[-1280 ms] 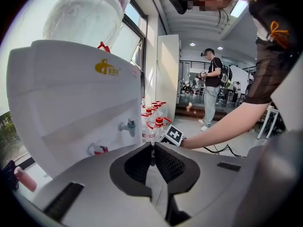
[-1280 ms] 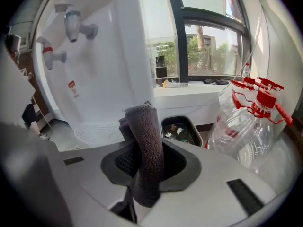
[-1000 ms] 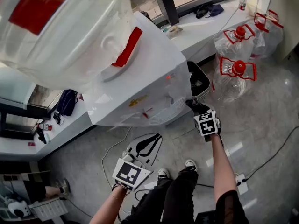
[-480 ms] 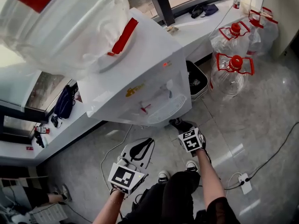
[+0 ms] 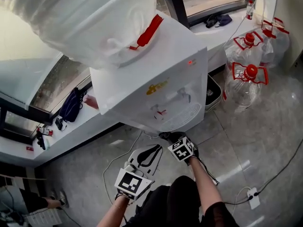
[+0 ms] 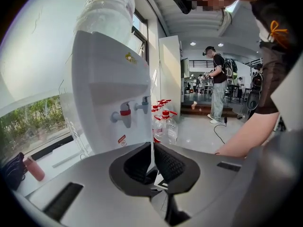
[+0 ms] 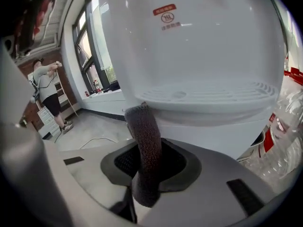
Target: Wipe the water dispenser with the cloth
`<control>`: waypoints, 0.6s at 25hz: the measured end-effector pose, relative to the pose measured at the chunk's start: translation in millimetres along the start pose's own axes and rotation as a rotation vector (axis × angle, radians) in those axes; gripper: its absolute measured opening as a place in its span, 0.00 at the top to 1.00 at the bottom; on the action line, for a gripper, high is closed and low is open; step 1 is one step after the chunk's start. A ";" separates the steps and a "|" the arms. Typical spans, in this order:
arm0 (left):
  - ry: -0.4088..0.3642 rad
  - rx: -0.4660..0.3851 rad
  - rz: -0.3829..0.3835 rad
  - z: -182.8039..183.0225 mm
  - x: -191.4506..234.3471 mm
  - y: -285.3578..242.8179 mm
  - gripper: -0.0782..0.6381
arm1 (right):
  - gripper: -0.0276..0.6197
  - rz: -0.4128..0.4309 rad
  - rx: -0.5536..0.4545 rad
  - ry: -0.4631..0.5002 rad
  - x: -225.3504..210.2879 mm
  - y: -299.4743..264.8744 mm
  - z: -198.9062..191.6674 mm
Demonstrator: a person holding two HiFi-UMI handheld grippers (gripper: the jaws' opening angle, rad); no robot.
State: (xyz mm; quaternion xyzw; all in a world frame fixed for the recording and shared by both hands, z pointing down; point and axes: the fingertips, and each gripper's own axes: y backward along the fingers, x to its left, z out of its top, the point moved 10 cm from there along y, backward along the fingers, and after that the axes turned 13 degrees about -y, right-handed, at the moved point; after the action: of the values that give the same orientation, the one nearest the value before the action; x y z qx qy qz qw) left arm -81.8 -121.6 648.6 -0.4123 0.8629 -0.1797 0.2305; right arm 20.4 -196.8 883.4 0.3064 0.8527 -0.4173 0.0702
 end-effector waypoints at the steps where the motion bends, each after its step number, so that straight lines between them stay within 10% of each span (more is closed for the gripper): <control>1: -0.001 -0.008 0.000 -2.0 0.1 -1.0 0.86 | 0.79 -0.011 0.001 0.008 -2.7 -3.4 2.8; 15: 0.025 -0.011 -0.027 -16.8 -1.9 -9.1 0.86 | 0.79 -0.343 -0.035 -0.056 -146.4 53.3 33.1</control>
State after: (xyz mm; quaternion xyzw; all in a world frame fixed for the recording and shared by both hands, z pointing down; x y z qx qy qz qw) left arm -84.2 -123.5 667.5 -0.4228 0.8612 -0.1830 0.2148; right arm 164.4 -265.0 881.5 0.1431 0.8974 -0.4165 0.0271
